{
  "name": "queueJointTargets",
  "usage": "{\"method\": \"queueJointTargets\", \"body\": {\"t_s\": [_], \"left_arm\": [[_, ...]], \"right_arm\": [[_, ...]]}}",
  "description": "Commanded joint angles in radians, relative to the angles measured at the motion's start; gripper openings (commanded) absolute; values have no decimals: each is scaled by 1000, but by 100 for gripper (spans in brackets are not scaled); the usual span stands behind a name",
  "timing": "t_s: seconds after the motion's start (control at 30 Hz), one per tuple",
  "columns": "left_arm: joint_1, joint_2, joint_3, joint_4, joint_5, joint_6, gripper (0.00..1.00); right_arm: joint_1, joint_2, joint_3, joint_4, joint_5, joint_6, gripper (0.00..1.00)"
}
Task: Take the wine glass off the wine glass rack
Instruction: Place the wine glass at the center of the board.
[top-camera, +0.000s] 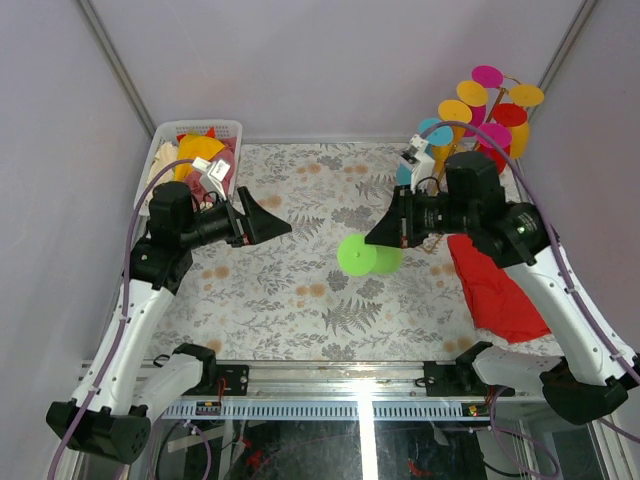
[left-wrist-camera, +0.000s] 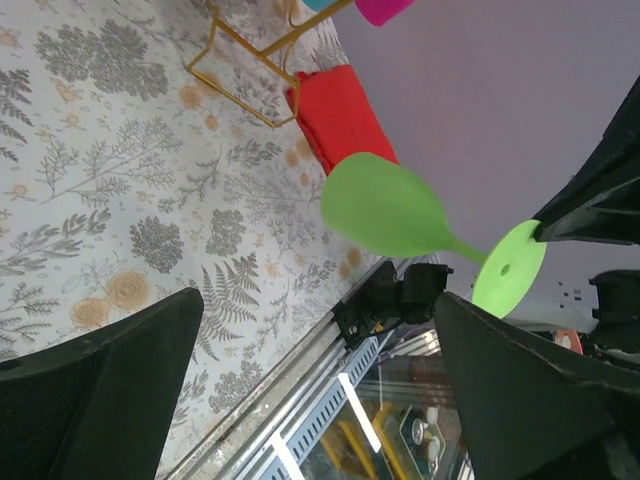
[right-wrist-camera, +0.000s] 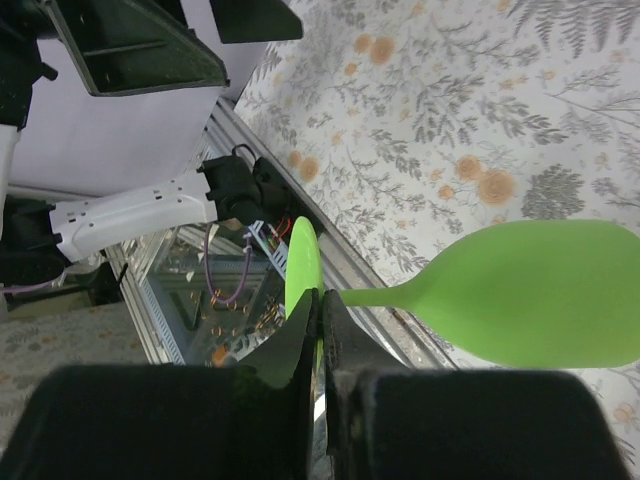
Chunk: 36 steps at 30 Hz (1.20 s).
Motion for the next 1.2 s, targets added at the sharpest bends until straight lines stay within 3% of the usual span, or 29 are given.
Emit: {"method": "queueJointTargets", "body": {"t_s": [0.0,0.13,0.23,0.43,0.57,0.77,1.0,1.17], "left_arm": [[-15,-66,-62,84,69,-54,99],[-21,-115,-107,148,105,-105,98],[-26,-117,-126,200,134,-131,98],[-36,-108,-142,268,177,-152,96],[-44,-113,-193,414,174,-253,88],[-48,-112,-170,437,168,-271,79],[-48,-102,-181,443,248,-302,50],[-50,-149,-222,381,277,-244,31]], "right_arm": [[147,-3,-33,142,85,55,0],[304,38,-14,184,222,71,0],[355,70,-18,216,278,74,0],[364,120,-8,325,301,63,0],[365,120,-56,467,324,43,0],[365,56,-196,665,290,103,0],[365,67,-241,778,274,212,0],[364,43,-293,846,275,249,0]]}}
